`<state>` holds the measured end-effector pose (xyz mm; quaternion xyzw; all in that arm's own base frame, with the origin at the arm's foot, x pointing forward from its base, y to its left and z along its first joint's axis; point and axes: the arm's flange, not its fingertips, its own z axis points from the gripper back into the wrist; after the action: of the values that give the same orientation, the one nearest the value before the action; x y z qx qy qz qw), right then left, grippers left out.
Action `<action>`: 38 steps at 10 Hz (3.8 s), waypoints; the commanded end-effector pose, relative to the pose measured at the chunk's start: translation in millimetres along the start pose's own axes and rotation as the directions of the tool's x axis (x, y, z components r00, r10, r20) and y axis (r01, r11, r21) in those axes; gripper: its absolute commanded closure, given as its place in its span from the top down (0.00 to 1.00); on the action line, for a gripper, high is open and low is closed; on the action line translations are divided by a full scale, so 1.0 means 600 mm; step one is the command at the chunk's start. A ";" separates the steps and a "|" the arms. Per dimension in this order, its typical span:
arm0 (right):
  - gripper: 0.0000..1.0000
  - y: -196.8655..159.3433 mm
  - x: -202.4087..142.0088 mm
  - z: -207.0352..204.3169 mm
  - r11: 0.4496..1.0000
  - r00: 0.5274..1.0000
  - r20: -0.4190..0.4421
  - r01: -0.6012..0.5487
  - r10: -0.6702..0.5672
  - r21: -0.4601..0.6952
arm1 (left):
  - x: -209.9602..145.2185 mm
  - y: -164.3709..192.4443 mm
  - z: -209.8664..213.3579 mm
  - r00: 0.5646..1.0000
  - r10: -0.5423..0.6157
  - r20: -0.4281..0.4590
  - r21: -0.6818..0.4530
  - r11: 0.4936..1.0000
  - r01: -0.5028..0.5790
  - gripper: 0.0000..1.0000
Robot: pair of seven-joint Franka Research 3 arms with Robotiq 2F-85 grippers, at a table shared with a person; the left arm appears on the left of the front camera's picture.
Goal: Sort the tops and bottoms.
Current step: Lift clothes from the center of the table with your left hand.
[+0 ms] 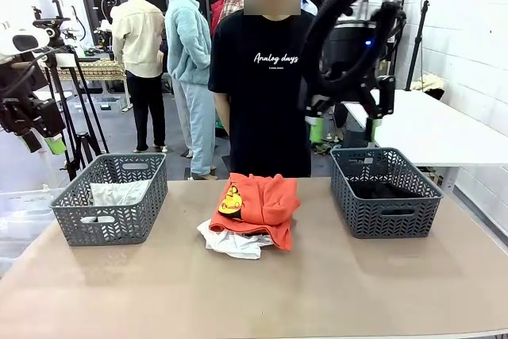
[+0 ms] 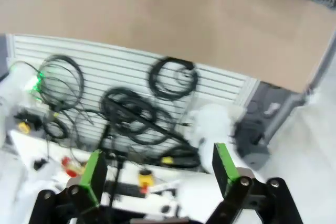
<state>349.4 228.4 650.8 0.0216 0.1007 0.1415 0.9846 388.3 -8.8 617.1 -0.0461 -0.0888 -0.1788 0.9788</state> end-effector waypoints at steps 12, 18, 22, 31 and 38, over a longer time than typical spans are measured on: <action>1.00 -0.216 -0.220 -0.104 0.974 0.895 0.395 -0.147 0.205 -0.173 | -0.002 -0.001 0.001 1.000 0.001 -0.008 0.008 1.000 -0.001 0.64; 1.00 -0.216 -0.220 -0.104 0.974 0.895 0.395 -0.147 0.205 -0.173 | 0.122 -0.278 -0.041 0.970 -0.236 0.053 -0.083 0.967 0.239 0.64; 1.00 -0.216 -0.220 -0.104 0.974 0.895 0.395 -0.147 0.205 -0.173 | 0.127 -0.330 -0.070 0.966 -0.254 0.043 -0.076 0.964 0.256 0.64; 1.00 -0.216 -0.220 -0.104 0.974 0.895 0.395 -0.147 0.205 -0.173 | 0.401 -0.462 -0.275 0.966 0.252 0.051 -0.101 0.964 -0.246 0.64; 1.00 -0.216 -0.220 -0.104 0.974 0.895 0.395 -0.147 0.205 -0.173 | 0.431 -0.491 -0.345 0.964 0.264 0.024 0.001 0.965 -0.264 1.00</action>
<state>248.4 67.8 607.4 -0.0072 -0.1257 0.2304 0.9649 550.6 -394.6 478.8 -0.0666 -0.0924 -0.0621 0.9915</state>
